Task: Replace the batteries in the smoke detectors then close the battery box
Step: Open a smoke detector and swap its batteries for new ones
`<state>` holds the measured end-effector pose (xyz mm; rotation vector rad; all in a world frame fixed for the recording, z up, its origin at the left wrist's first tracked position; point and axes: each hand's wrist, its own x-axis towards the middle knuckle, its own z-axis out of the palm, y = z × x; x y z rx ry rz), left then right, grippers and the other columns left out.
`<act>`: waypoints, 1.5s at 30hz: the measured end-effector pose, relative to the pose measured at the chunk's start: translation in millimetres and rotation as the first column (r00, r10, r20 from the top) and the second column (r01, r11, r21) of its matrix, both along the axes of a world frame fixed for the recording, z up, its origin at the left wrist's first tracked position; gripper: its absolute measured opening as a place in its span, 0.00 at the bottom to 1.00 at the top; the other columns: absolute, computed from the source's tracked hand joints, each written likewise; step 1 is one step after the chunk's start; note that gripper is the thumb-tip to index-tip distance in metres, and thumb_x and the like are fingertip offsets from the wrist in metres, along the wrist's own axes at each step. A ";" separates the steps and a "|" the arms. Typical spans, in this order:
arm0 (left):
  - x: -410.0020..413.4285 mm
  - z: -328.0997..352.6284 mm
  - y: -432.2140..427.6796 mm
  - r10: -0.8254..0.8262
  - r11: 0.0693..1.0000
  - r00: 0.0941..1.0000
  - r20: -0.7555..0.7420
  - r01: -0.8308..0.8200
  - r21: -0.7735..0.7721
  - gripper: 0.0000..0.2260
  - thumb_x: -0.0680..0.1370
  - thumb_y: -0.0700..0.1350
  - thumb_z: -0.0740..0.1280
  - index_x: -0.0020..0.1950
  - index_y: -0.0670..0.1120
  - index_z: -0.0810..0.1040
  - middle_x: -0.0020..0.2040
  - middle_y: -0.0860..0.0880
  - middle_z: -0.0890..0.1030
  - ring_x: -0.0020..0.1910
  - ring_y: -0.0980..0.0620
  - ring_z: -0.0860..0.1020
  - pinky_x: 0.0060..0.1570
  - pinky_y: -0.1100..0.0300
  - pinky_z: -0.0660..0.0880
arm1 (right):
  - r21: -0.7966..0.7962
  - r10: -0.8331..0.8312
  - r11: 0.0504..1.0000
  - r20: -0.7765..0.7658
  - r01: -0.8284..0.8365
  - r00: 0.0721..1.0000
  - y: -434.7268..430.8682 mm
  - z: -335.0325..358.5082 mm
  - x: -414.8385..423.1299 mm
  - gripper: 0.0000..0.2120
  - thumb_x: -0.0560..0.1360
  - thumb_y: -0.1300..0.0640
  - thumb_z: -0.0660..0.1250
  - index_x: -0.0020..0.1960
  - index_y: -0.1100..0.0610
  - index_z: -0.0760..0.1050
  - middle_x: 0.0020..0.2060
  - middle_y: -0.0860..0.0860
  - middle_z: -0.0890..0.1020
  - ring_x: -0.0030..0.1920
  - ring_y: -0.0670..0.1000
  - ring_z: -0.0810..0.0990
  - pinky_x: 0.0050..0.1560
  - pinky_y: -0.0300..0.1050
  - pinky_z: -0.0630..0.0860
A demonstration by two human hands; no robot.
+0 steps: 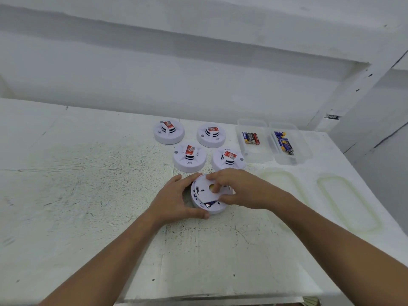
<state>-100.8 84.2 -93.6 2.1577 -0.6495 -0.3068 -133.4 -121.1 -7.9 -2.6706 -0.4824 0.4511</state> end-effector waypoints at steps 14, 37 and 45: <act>-1.5 6.9 0.6 0.011 0.999 0.999 -0.047 -0.009 0.041 0.46 0.56 0.62 0.80 0.70 0.66 0.61 0.56 0.78 0.62 0.69 0.62 0.56 0.70 0.58 0.55 | -0.040 0.119 0.992 -0.068 -0.122 0.991 -4.5 -6.2 14.7 0.08 0.75 0.65 0.66 0.53 0.58 0.77 0.70 0.44 0.70 0.70 0.47 0.67 0.67 0.46 0.69; -1.5 9.6 -0.2 0.016 0.999 0.996 -0.083 -0.012 0.039 0.45 0.51 0.69 0.71 0.66 0.70 0.60 0.56 0.78 0.64 0.63 0.68 0.55 0.61 0.70 0.54 | 0.029 0.153 0.988 -0.017 -0.153 0.988 -6.8 -11.1 16.4 0.07 0.73 0.57 0.70 0.49 0.58 0.79 0.68 0.43 0.73 0.68 0.44 0.69 0.65 0.46 0.71; 0.6 4.3 -0.2 0.052 0.996 0.993 -0.109 -0.044 0.074 0.48 0.54 0.65 0.78 0.71 0.68 0.60 0.67 0.67 0.68 0.73 0.56 0.55 0.65 0.60 0.58 | 0.045 0.162 0.986 -0.012 -0.161 0.987 -8.8 -15.5 19.2 0.05 0.72 0.58 0.70 0.48 0.58 0.79 0.68 0.43 0.73 0.69 0.44 0.68 0.65 0.46 0.71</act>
